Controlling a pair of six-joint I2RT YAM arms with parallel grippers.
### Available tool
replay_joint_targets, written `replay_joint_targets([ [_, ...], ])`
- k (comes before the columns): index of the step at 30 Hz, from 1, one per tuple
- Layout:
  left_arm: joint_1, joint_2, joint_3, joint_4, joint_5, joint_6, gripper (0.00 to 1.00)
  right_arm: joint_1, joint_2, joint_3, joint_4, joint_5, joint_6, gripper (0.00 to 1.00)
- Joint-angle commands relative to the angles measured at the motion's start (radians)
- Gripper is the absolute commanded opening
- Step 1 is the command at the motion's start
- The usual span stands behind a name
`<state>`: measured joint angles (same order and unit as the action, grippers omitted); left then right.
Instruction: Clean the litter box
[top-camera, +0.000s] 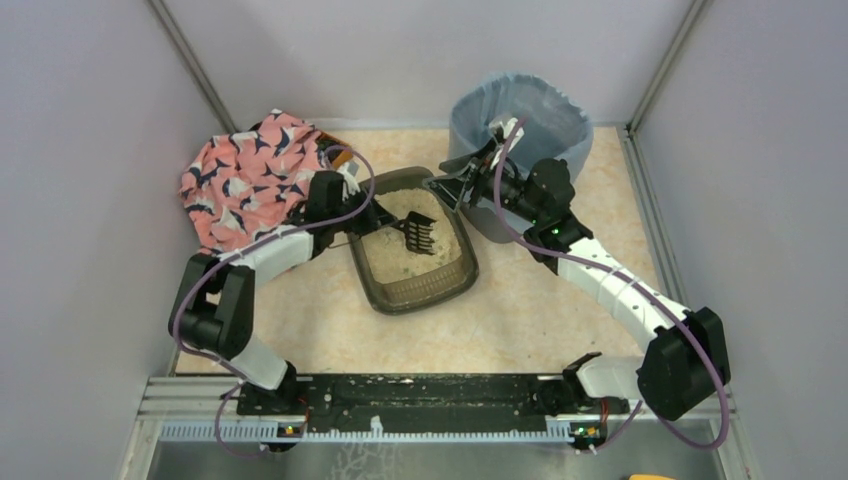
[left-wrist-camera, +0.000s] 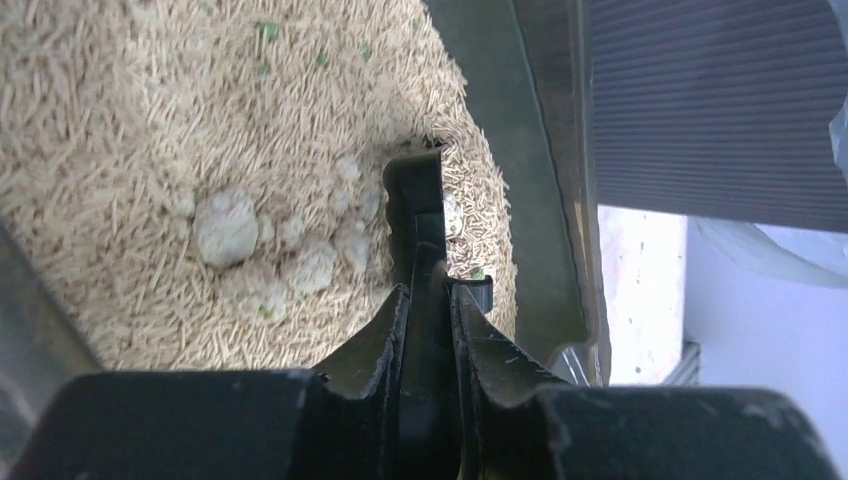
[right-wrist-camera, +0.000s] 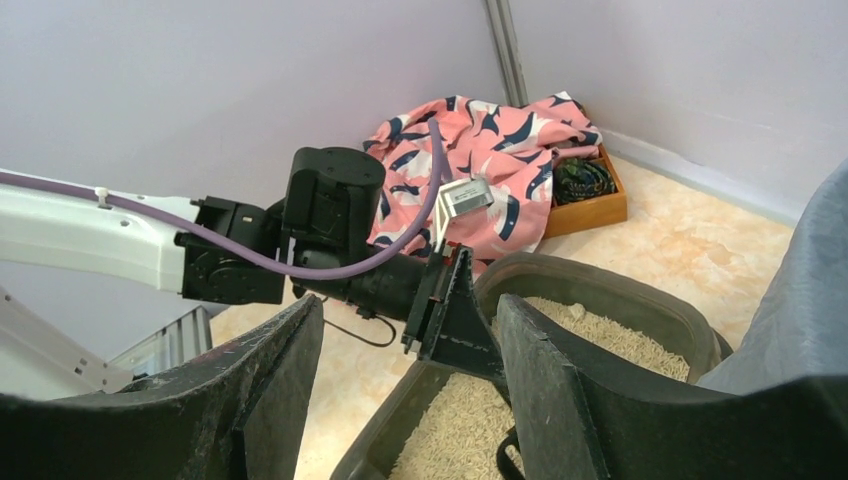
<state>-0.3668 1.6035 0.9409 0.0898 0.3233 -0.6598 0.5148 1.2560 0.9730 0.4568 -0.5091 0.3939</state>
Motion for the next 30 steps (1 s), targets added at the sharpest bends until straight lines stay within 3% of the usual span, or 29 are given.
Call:
replay_joint_targets([
  [1, 0.046, -0.039, -0.109, 0.063, 0.148, -0.033, 0.00, 0.004, 0.002, -0.007, 0.062, -0.019, 0.014, 0.65],
  [6, 0.090, -0.085, -0.182, 0.151, 0.204, -0.074, 0.00, 0.004, 0.006, -0.014, 0.060, -0.023, 0.016, 0.64],
  [18, 0.195, -0.141, -0.339, 0.575, 0.354, -0.270, 0.00, 0.005, 0.011, -0.020, 0.055, -0.031, 0.019, 0.64],
  [30, 0.337, -0.177, -0.308, 0.629, 0.457, -0.319, 0.00, 0.005, 0.004, -0.025, 0.041, -0.022, 0.014, 0.65],
])
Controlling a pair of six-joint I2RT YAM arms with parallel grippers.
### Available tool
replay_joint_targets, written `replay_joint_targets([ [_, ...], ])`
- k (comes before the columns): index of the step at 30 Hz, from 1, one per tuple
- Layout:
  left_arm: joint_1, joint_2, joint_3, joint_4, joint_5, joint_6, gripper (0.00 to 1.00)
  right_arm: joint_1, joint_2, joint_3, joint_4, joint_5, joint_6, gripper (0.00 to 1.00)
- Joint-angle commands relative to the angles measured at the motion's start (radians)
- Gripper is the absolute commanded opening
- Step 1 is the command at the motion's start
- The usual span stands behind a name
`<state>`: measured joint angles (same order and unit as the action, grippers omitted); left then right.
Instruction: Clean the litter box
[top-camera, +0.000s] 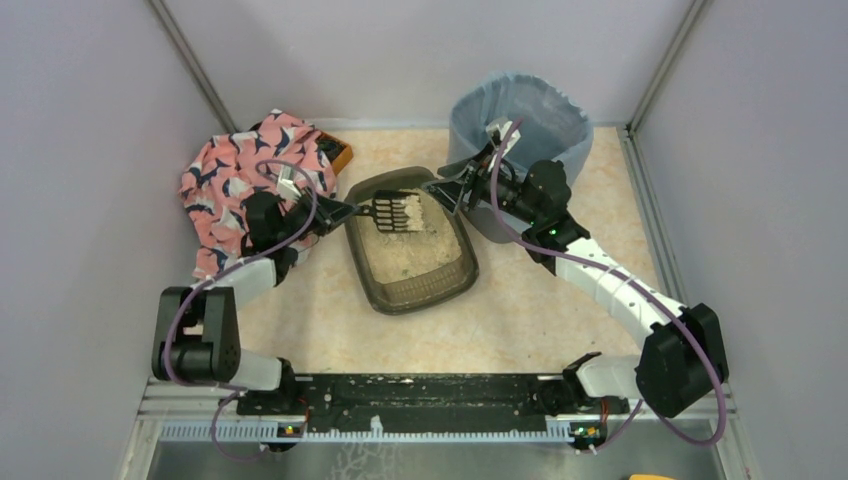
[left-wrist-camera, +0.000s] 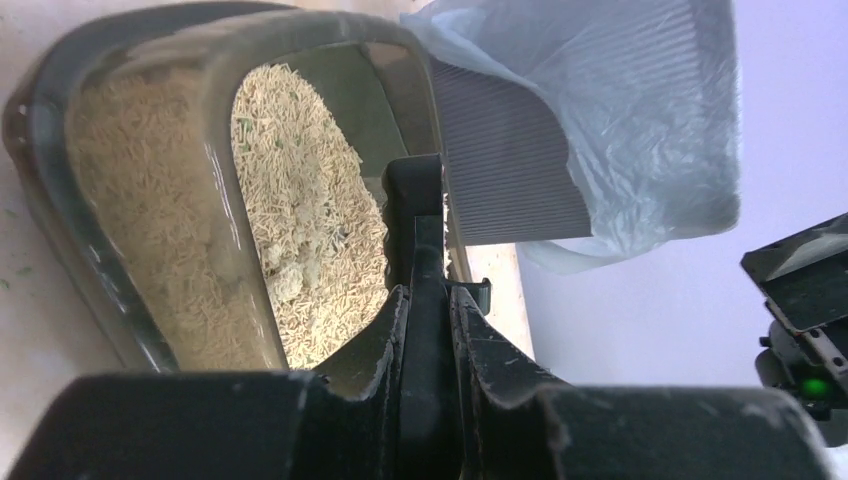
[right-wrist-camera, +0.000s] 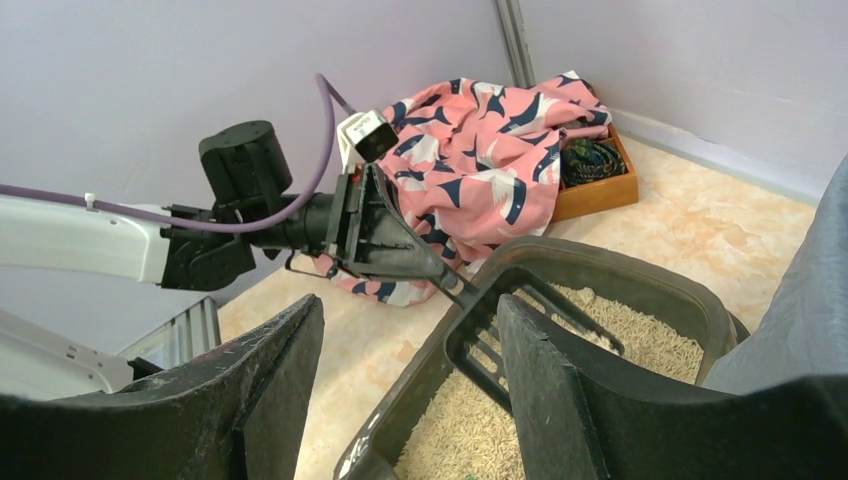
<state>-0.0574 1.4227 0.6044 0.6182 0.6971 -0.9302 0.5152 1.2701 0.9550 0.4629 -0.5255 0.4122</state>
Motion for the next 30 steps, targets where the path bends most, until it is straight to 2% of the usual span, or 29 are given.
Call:
replay_joint_targets([
  [1, 0.034, 0.019, 0.018, 0.156, 0.112, -0.079, 0.00, 0.004, -0.005, -0.004, 0.033, -0.007, -0.004, 0.64],
  [4, 0.096, 0.030, -0.007, 0.212, 0.141, -0.114, 0.00, 0.004, -0.008, -0.006, 0.028, -0.009, -0.003, 0.64],
  [6, 0.095, 0.047, -0.002, 0.211, 0.165, -0.124, 0.00, 0.004, -0.014, -0.008, 0.028, -0.010, -0.004, 0.64],
  [8, 0.100, 0.061, -0.033, 0.311, 0.181, -0.183, 0.00, 0.005, -0.011, -0.001, 0.019, -0.007, -0.008, 0.64],
  [12, 0.075, 0.083, -0.039, 0.308, 0.168, -0.199, 0.00, 0.004, -0.014, 0.000, 0.031, -0.017, 0.000, 0.64],
  [14, 0.083, 0.088, -0.073, 0.375, 0.165, -0.230, 0.00, 0.004, -0.014, 0.006, 0.022, -0.013, 0.000, 0.64],
  [17, 0.061, 0.090, -0.074, 0.356, 0.157, -0.221, 0.00, 0.005, -0.021, 0.005, 0.022, -0.013, -0.002, 0.64],
  [19, 0.100, 0.075, -0.076, 0.356, 0.183, -0.208, 0.00, 0.005, -0.021, 0.009, 0.010, -0.010, -0.006, 0.64],
  [22, 0.114, 0.034, -0.040, 0.180, 0.156, -0.125, 0.00, 0.005, -0.032, 0.000, 0.009, -0.014, -0.008, 0.64],
  [25, 0.104, 0.016, -0.072, 0.191, 0.115, -0.134, 0.00, 0.004, -0.025, 0.006, 0.003, -0.005, -0.012, 0.64],
  [27, 0.109, 0.018, -0.072, 0.141, 0.081, -0.128, 0.00, 0.005, -0.027, 0.002, 0.011, -0.013, -0.010, 0.64],
  [30, 0.030, 0.054, -0.077, 0.241, 0.049, -0.237, 0.00, 0.004, -0.011, 0.001, 0.022, -0.019, -0.003, 0.64],
])
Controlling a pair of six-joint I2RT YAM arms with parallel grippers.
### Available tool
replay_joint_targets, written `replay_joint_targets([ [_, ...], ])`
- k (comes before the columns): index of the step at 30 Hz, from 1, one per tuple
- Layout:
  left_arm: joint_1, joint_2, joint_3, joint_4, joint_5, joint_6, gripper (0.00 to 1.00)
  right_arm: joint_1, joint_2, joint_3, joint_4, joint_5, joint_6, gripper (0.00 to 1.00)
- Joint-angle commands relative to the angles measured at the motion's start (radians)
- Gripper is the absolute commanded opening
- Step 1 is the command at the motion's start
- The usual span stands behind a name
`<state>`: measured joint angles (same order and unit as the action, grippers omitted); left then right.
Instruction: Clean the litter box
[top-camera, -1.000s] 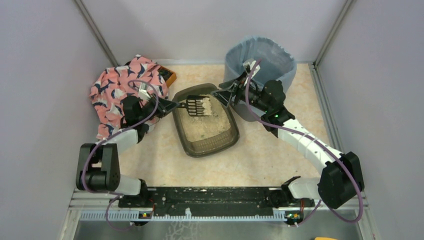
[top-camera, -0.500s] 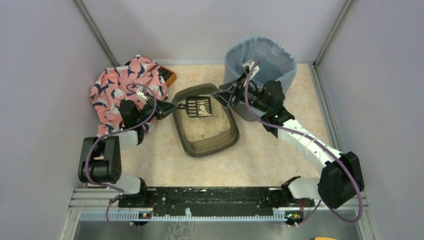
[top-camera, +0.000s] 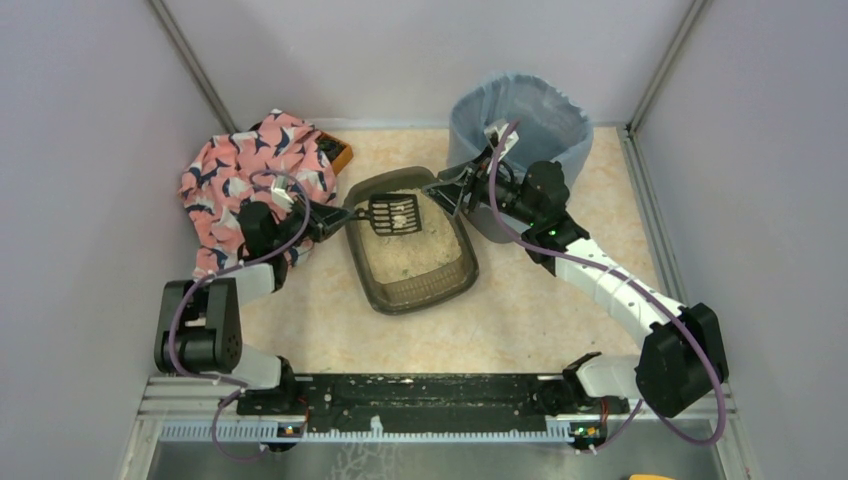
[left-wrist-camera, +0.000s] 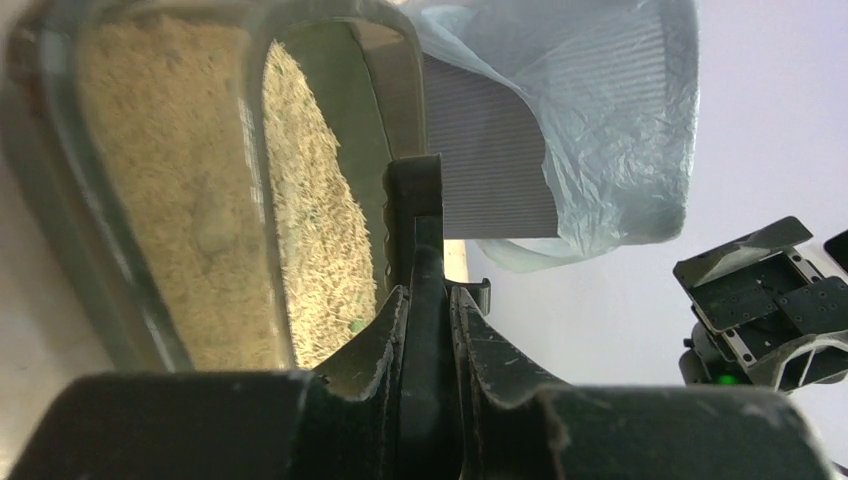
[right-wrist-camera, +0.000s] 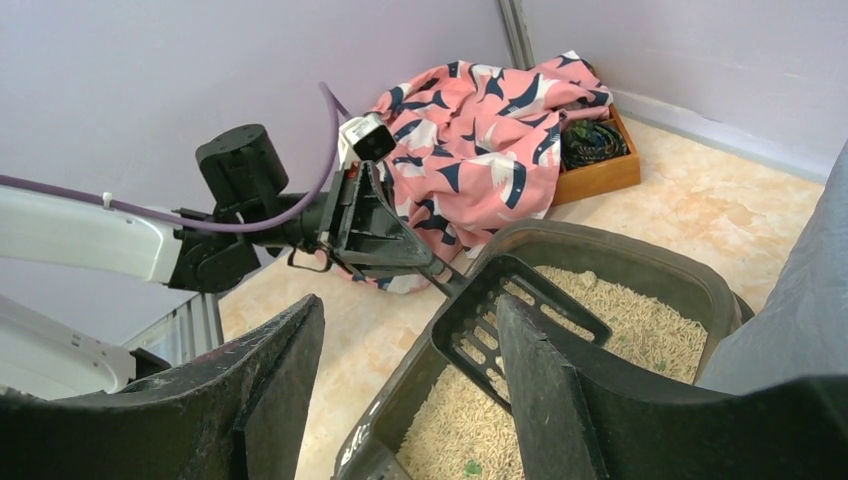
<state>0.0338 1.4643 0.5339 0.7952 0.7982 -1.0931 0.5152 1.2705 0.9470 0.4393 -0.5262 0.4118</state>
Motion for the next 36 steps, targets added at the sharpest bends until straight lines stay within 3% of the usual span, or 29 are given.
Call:
replay_joint_targets([
  [1, -0.059, 0.009, -0.021, 0.115, -0.067, -0.113, 0.00, 0.005, -0.004, 0.017, 0.039, -0.024, -0.001, 0.64],
  [4, -0.070, -0.034, 0.006, -0.045, -0.138, -0.047, 0.00, 0.004, -0.014, 0.011, 0.046, -0.026, -0.001, 0.64],
  [10, -0.113, -0.127, 0.045, -0.214, -0.263, 0.062, 0.00, 0.004, -0.019, 0.000, 0.045, -0.009, -0.008, 0.64],
  [15, -0.082, -0.156, 0.015, -0.193, -0.300, 0.078, 0.00, 0.003, -0.012, 0.013, 0.029, -0.012, -0.007, 0.64],
  [20, -0.070, -0.134, 0.006, -0.088, -0.207, 0.021, 0.00, 0.003, -0.017, 0.014, 0.011, 0.009, -0.019, 0.64],
  [26, -0.105, -0.110, -0.017, -0.062, -0.202, 0.011, 0.00, 0.005, -0.016, 0.014, 0.020, 0.000, -0.006, 0.64],
  [29, -0.042, -0.155, -0.038, -0.128, -0.234, 0.047, 0.00, 0.004, -0.031, 0.017, 0.003, 0.000, -0.013, 0.64],
  [36, -0.041, -0.190, 0.012, -0.198, -0.258, 0.083, 0.00, 0.005, -0.055, 0.016, -0.015, -0.001, -0.026, 0.64],
])
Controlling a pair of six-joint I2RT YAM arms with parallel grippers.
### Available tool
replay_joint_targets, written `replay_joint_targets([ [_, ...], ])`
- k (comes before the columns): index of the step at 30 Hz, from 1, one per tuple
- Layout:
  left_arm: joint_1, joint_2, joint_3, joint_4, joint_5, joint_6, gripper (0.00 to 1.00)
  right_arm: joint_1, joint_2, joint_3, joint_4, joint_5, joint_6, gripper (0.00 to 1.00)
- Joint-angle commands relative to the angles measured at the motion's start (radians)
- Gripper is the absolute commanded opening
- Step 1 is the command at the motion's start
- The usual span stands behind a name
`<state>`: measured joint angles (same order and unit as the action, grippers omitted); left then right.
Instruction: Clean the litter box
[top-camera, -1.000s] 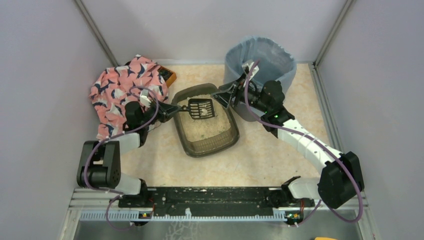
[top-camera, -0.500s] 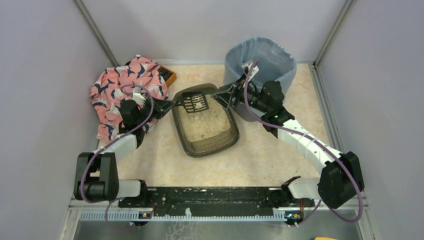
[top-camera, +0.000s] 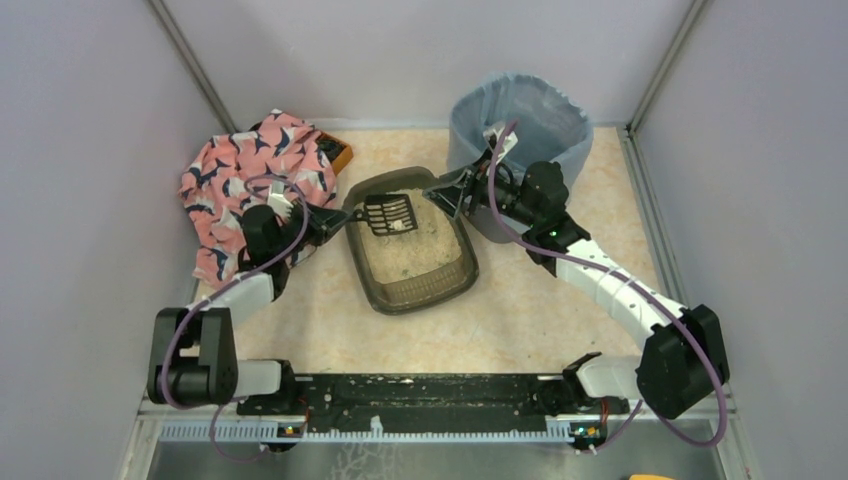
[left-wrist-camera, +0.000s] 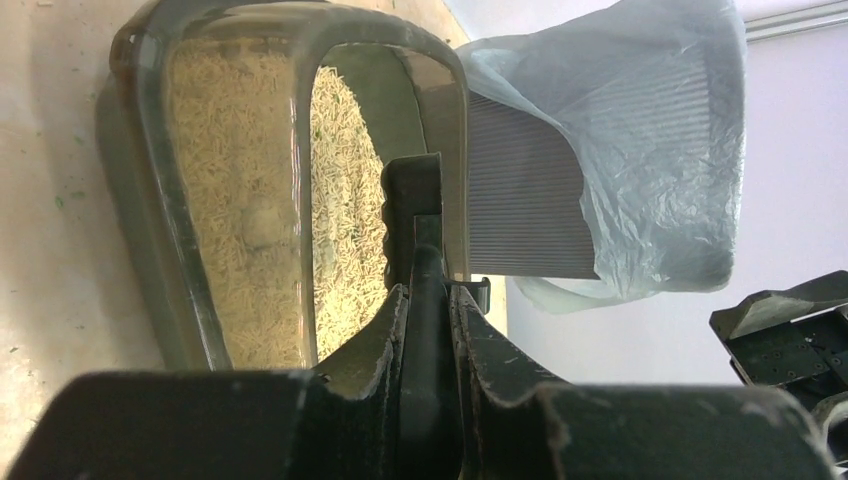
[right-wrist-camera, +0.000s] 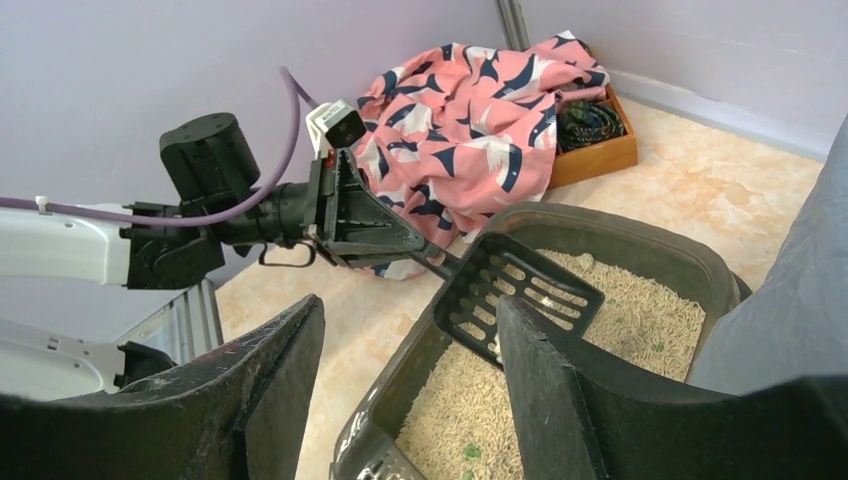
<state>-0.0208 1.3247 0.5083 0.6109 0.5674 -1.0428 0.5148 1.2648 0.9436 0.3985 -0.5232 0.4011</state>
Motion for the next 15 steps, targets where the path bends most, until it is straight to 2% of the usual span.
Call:
replay_joint_targets([
  [1, 0.014, -0.048, 0.049, -0.017, -0.005, 0.026, 0.00, 0.004, -0.056, 0.018, 0.032, -0.009, -0.009, 0.64],
  [3, 0.015, -0.034, 0.090, -0.032, 0.051, -0.006, 0.00, 0.004, -0.067, 0.022, 0.023, -0.005, -0.010, 0.64],
  [6, 0.014, -0.017, 0.108, 0.005, 0.047, -0.056, 0.00, 0.004, -0.086, 0.039, 0.009, 0.000, -0.015, 0.64],
  [15, 0.013, 0.087, 0.394, -0.169, 0.038, -0.100, 0.00, 0.000, -0.203, 0.102, -0.042, 0.037, 0.007, 0.64],
])
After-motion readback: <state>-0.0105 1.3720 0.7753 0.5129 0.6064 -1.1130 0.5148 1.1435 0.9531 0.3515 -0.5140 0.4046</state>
